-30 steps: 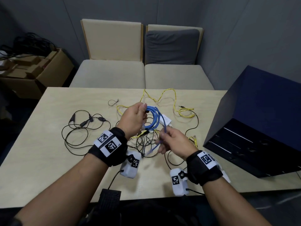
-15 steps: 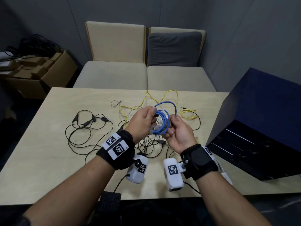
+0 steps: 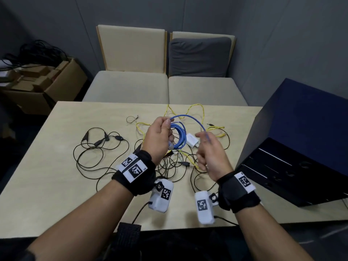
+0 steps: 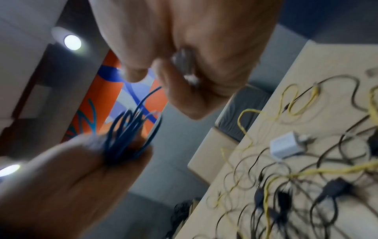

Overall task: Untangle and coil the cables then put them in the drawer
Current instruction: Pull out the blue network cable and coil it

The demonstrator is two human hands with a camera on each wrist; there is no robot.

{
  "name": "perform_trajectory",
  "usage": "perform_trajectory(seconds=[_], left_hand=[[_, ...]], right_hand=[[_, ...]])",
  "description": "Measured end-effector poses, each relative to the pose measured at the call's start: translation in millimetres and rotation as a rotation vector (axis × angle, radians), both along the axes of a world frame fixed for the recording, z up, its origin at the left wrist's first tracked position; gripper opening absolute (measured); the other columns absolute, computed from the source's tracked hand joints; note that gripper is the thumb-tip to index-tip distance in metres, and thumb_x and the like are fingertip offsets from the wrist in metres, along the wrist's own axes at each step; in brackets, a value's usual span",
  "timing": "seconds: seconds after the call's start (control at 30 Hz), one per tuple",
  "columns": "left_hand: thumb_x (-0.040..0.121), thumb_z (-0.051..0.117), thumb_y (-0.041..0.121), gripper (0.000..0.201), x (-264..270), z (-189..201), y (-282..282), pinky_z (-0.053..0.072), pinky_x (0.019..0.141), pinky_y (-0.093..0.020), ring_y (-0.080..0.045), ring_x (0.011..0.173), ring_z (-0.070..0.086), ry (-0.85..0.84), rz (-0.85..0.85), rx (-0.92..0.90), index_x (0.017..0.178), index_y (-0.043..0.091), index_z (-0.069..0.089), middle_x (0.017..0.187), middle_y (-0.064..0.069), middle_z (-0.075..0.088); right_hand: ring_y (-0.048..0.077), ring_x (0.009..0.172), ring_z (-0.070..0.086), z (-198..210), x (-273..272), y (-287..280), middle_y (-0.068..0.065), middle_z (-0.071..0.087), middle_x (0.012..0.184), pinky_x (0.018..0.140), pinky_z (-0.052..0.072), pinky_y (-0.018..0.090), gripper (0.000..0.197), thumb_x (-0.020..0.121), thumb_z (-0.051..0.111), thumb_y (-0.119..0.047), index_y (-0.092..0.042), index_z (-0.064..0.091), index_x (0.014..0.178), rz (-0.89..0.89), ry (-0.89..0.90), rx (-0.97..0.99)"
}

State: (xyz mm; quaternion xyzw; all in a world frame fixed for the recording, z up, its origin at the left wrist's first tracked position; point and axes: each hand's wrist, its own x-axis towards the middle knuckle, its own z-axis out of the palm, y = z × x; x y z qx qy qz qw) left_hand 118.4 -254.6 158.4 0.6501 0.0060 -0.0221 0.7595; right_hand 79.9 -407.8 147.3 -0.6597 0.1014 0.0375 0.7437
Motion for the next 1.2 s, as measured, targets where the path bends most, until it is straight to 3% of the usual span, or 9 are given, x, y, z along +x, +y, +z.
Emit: perform_trajectory(seconds=[0.1,0.23,0.43,0.53,0.7,0.77,0.93,1.07,1.2], left_hand=[[0.104,0.035,0.022,0.021,-2,0,-9,0.034,0.051,-0.028,-0.009,0.05,0.039,-0.025,0.02,-0.026,0.101,0.014,0.055,0.051,0.013,0.039],[0.104,0.034,0.02,0.022,-10,0,-15,0.037,0.051,-0.026,-0.007,0.049,0.04,-0.04,0.018,-0.026,0.106,0.013,0.055,0.049,0.012,0.039],[0.101,0.042,0.012,0.023,-11,7,7,0.046,0.065,-0.026,-0.015,0.068,0.054,0.153,-0.369,-0.209,0.121,0.013,0.053,0.069,0.0,0.048],[0.078,0.073,0.015,0.05,-5,12,27,0.049,0.076,-0.031,-0.016,0.075,0.064,0.269,-0.617,-0.268,0.123,0.018,0.053,0.077,0.0,0.063],[0.047,0.094,0.022,0.104,2,20,35,0.046,0.078,-0.031,-0.022,0.081,0.067,0.34,-0.679,-0.376,0.138,0.019,0.042,0.082,-0.005,0.064],[0.055,0.089,0.017,0.094,2,21,30,0.049,0.069,-0.027,-0.02,0.073,0.067,0.329,-0.604,-0.282,0.137,0.018,0.043,0.076,-0.006,0.063],[0.098,0.046,0.021,0.018,-10,27,9,0.047,0.062,-0.025,-0.014,0.063,0.054,0.265,-0.504,-0.167,0.109,0.013,0.057,0.068,-0.001,0.046],[0.102,0.037,0.026,0.029,-11,27,5,0.047,0.056,-0.024,-0.015,0.06,0.054,0.343,-0.473,-0.1,0.095,0.011,0.06,0.061,0.001,0.045],[0.095,0.052,0.018,0.018,-10,22,11,0.051,0.073,-0.034,-0.017,0.066,0.06,0.314,-0.598,0.014,0.085,0.008,0.062,0.064,-0.001,0.047]], right_hand=[[0.008,0.039,0.024,3,-6,22,-0.002,0.048,0.072,0.035,0.021,0.018,0.053,0.074,0.057,-0.062,-0.023,0.051,0.109,0.082,-0.032,-0.019],[0.011,0.038,0.028,12,-3,34,0.003,0.06,0.076,0.035,0.024,0.02,0.007,0.096,0.056,-0.022,-0.016,0.053,0.094,0.027,-0.053,0.063],[0.01,0.059,0.049,4,8,21,-0.007,0.051,0.067,0.06,0.042,0.031,0.012,0.091,0.048,-0.033,-0.026,0.049,0.082,0.027,-0.146,-0.461],[-0.001,0.061,0.048,10,9,15,-0.011,0.052,0.07,0.057,0.036,0.015,0.021,0.097,0.048,-0.018,-0.03,0.046,0.08,0.103,-0.22,-0.595],[0.007,0.057,0.042,19,10,8,-0.004,0.05,0.068,0.052,0.034,0.018,0.021,0.098,0.045,-0.014,-0.028,0.045,0.082,0.208,-0.272,-0.673],[0.007,0.054,0.037,24,9,5,-0.005,0.044,0.064,0.05,0.031,0.019,0.023,0.098,0.045,-0.013,-0.028,0.042,0.08,0.25,-0.287,-0.687],[0.009,0.059,0.041,25,10,0,-0.005,0.047,0.069,0.051,0.033,0.018,0.015,0.098,0.043,-0.012,-0.023,0.043,0.087,0.277,-0.254,-0.75],[0.011,0.062,0.043,21,8,0,-0.008,0.047,0.07,0.053,0.033,0.02,0.02,0.098,0.043,-0.014,-0.028,0.04,0.083,0.287,-0.23,-0.799],[0.01,0.062,0.043,20,5,-3,-0.008,0.047,0.071,0.054,0.033,0.023,0.015,0.098,0.044,-0.021,-0.025,0.041,0.085,0.354,-0.232,-0.851]])
